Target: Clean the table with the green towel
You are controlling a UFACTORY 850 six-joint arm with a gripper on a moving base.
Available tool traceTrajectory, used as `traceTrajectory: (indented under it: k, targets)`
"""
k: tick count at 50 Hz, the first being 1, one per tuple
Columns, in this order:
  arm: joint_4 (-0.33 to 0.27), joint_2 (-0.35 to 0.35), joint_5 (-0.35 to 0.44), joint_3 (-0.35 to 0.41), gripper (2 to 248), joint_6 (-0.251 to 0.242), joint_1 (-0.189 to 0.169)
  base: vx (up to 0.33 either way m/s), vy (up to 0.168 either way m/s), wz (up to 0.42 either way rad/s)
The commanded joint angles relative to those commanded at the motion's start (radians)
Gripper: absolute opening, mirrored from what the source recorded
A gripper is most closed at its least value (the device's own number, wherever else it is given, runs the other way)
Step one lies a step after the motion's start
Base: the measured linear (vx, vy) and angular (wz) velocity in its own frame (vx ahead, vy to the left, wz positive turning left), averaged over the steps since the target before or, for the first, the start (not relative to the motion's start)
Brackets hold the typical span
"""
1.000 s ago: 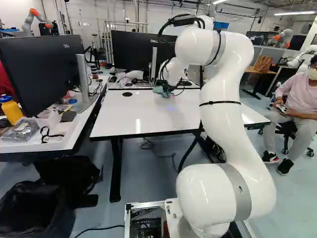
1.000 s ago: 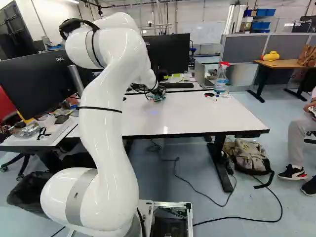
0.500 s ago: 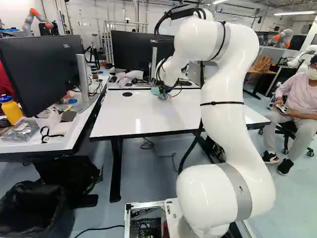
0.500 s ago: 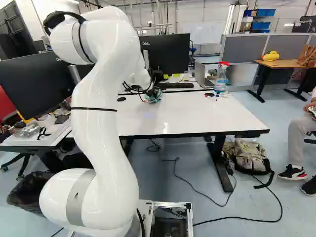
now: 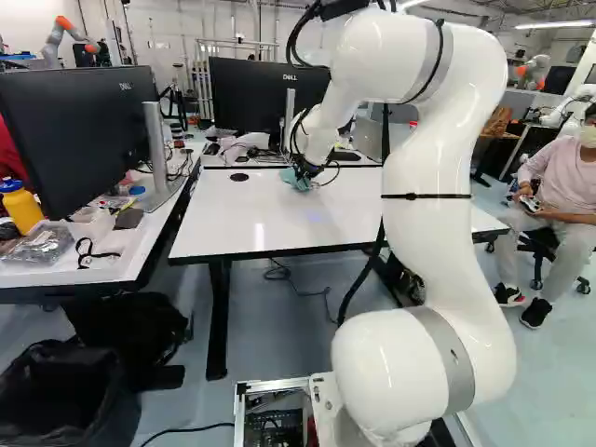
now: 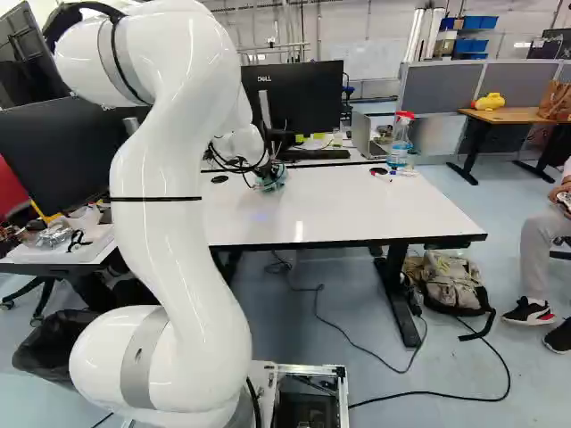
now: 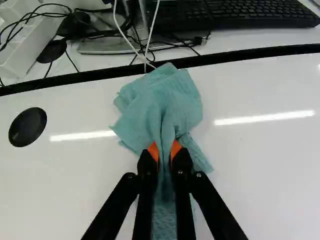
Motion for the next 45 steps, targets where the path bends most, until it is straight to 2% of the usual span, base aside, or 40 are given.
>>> traceTrajectory:
  k: [15, 30, 45]
  targets:
    - [0.0, 0.063, 0.0, 0.083, 45, 0.0, -0.003, 0.0, 0.0, 0.0]
    - [0.0, 0.12, 0.0, 0.157, 45, 0.0, -0.026, 0.0, 0.0, 0.0]
    - [0.0, 0.13, 0.0, 0.166, 45, 0.0, -0.031, 0.0, 0.0, 0.0]
